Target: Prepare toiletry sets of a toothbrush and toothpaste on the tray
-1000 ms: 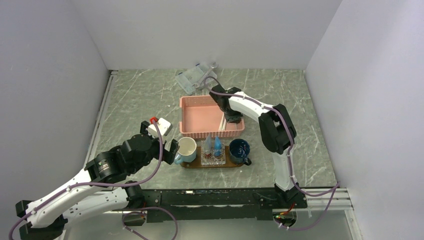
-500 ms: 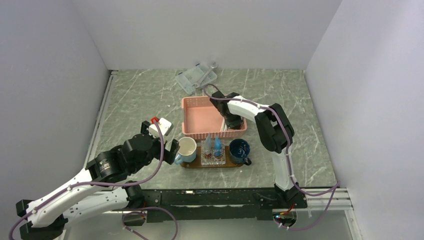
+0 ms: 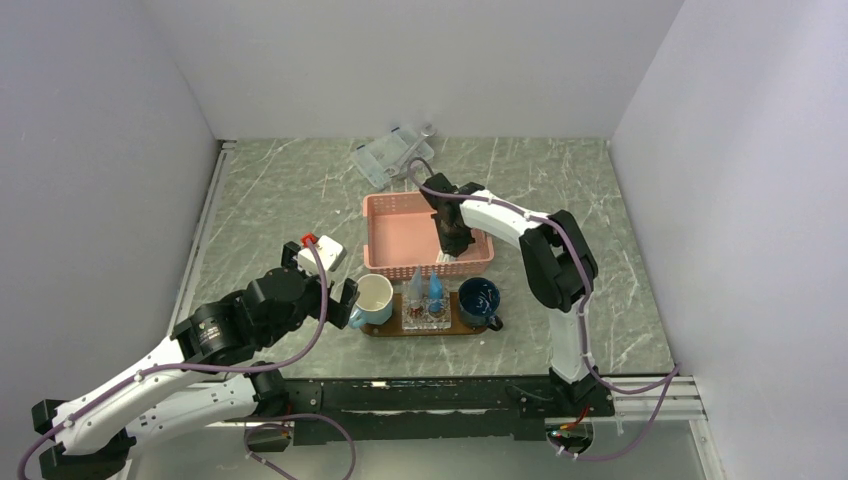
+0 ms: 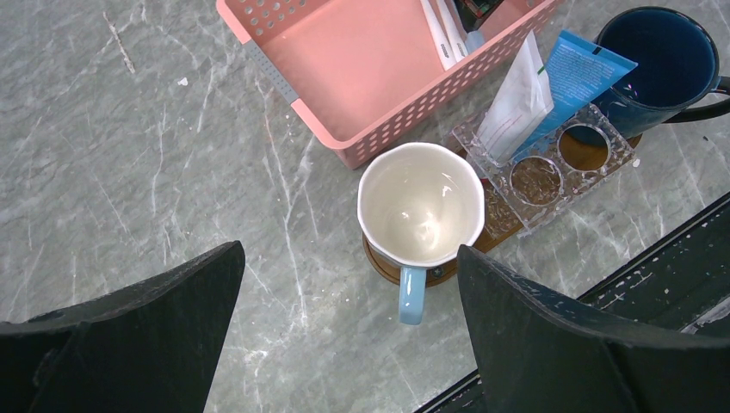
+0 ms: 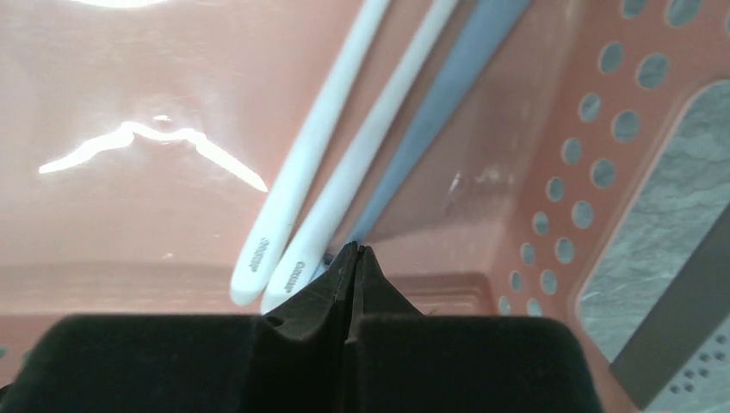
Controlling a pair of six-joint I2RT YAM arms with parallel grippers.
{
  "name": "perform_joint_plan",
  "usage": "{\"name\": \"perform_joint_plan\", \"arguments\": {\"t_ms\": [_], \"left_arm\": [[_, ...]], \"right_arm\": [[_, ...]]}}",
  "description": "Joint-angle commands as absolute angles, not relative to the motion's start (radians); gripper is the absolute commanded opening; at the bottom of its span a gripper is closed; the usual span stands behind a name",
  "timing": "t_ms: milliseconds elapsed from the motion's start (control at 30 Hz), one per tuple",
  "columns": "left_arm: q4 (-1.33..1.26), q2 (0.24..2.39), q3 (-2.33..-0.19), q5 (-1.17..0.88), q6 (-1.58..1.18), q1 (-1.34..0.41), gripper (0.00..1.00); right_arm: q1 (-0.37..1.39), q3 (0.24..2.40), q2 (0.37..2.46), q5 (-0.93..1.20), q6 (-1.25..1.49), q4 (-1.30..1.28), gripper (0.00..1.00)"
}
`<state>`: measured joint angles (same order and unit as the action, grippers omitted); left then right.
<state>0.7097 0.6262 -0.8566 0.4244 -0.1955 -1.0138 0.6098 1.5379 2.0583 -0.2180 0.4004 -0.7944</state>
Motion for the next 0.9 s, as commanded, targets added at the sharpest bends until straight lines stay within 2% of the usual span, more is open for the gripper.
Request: {"name": "perform_joint_plan", "arguments": {"t_ms": [0,333,533,867], "left_arm": [[0.68,0.622,-0.855,0.441,-0.18,-1.009,0.99],[0.677,0.622,-0.854,0.44,-0.178,-1.01,0.99],[0.678,0.625,-0.854,0.443,-0.18,-1.01,0.99],[0.68,0.633,-0.854,0.448,-0.181,-1.01,0.99]], "right_arm": [[0.614,1.56,1.983,-0.158,0.411,-0.751,0.0],[0.614,1.674,1.986,-0.338,0.409,-0.905,0.0],[0.614,1.664,1.977,-0.341,0.439,-0.892,0.24],[0.601,1.631,2.028,-0.296,0.561,-0.826,0.3]]}}
